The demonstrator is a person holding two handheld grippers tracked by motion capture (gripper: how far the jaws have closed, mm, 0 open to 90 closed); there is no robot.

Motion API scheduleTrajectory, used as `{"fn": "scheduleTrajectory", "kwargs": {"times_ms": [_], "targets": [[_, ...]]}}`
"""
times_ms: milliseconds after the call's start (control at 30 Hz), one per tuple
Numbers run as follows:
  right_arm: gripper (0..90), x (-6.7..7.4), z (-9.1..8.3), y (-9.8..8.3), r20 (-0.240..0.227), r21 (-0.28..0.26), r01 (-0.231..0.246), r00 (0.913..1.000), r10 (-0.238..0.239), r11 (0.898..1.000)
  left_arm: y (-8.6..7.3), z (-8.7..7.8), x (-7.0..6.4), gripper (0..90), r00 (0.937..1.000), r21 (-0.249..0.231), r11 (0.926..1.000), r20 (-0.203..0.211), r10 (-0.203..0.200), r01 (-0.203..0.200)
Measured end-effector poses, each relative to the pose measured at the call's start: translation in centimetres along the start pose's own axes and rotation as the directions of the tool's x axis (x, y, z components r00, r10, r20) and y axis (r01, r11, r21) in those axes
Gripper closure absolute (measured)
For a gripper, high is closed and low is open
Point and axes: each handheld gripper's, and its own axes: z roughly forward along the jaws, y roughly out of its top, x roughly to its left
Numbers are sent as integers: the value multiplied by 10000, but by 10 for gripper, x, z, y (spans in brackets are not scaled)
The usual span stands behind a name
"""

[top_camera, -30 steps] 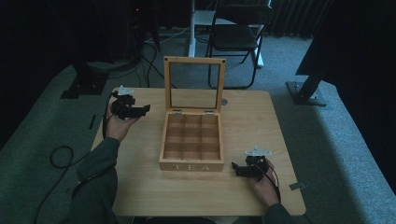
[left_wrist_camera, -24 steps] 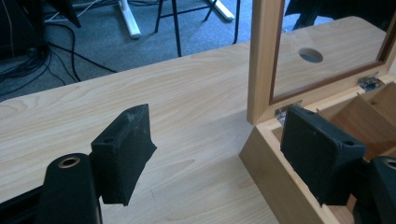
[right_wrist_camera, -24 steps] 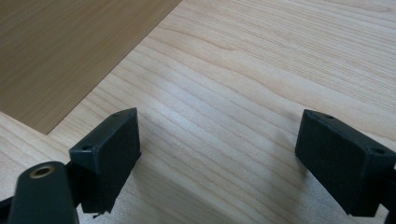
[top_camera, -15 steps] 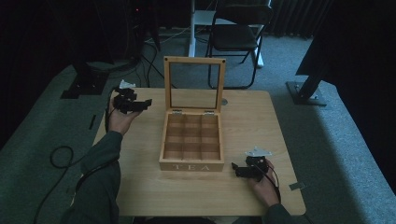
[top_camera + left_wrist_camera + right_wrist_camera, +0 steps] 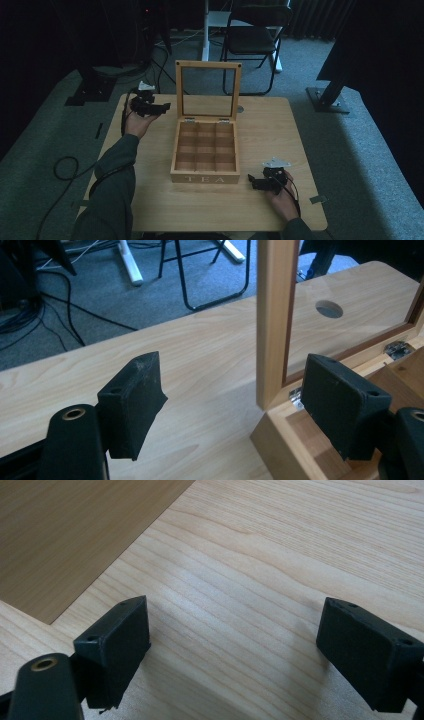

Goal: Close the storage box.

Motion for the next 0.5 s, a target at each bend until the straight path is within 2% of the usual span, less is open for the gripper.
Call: {"fn": "scheduleTrajectory", "kwargs": {"times_ms": [233, 400, 500], "targets": [[134, 0, 0, 0, 0, -1, 3, 10000, -3, 10000, 8, 11, -7, 247, 9996, 137, 9996, 149, 226, -228], [134, 0, 0, 0, 1, -2, 0, 10000, 0, 10000, 15, 18, -8, 249, 9990, 62, 10000, 450, 45, -47], [134, 0, 0, 0, 0, 0, 1, 10000, -1, 10000, 20, 23, -11, 258, 9986, 164, 9997, 515, 143, -152]]}}
